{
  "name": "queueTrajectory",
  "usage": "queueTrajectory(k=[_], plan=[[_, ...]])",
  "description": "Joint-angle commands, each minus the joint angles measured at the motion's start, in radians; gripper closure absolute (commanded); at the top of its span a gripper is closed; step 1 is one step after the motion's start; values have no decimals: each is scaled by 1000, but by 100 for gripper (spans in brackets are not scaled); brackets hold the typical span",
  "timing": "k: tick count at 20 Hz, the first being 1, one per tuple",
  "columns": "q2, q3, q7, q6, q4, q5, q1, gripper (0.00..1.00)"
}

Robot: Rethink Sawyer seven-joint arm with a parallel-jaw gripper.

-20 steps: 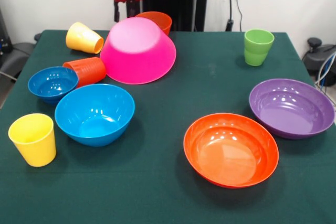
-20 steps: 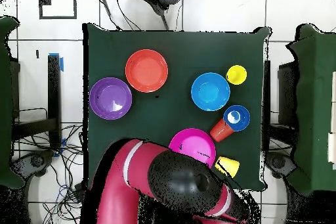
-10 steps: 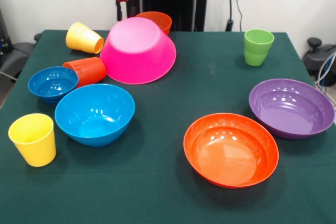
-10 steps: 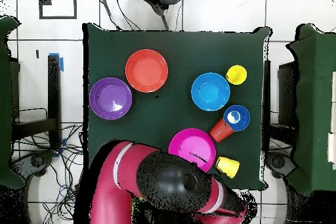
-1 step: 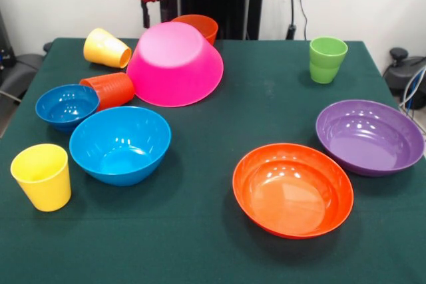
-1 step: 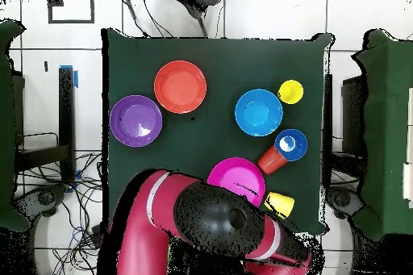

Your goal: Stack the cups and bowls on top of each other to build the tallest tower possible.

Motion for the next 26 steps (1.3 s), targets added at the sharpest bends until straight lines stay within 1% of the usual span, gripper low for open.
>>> queueTrajectory(k=[1, 2, 3, 4, 5, 6, 7, 8, 9, 12, 14, 15, 16, 18, 19, 22, 26], plan=[[83, 77, -409, -96, -177, -41, -1, 0], [82, 77, -434, -121, -175, -33, -2, 0], [84, 77, -487, -154, -178, -19, 2, 0], [88, 74, -498, -162, -181, -3, 11, 0], [90, 80, -548, -209, -185, 5, -2, 0], [84, 85, -549, -223, -186, -1, 6, 0], [81, 96, -562, -256, -189, -9, -6, 0], [77, 99, -558, -263, -192, -18, 2, 0], [83, 95, -551, -262, -197, -5, 1, 0], [87, 102, -531, -287, -206, -11, -3, 0], [98, 105, -532, -297, -209, 8, -3, 0], [94, 107, -541, -313, -191, 27, 10, 0], [94, 109, -541, -321, -190, 31, 9, 0], [80, 121, -537, -360, -180, 25, 4, 0], [71, 135, -548, -399, -179, 13, -3, 0], [60, 147, -592, -488, -176, 7, -17, 0], [70, 147, -665, -600, -172, 33, -23, 0]])
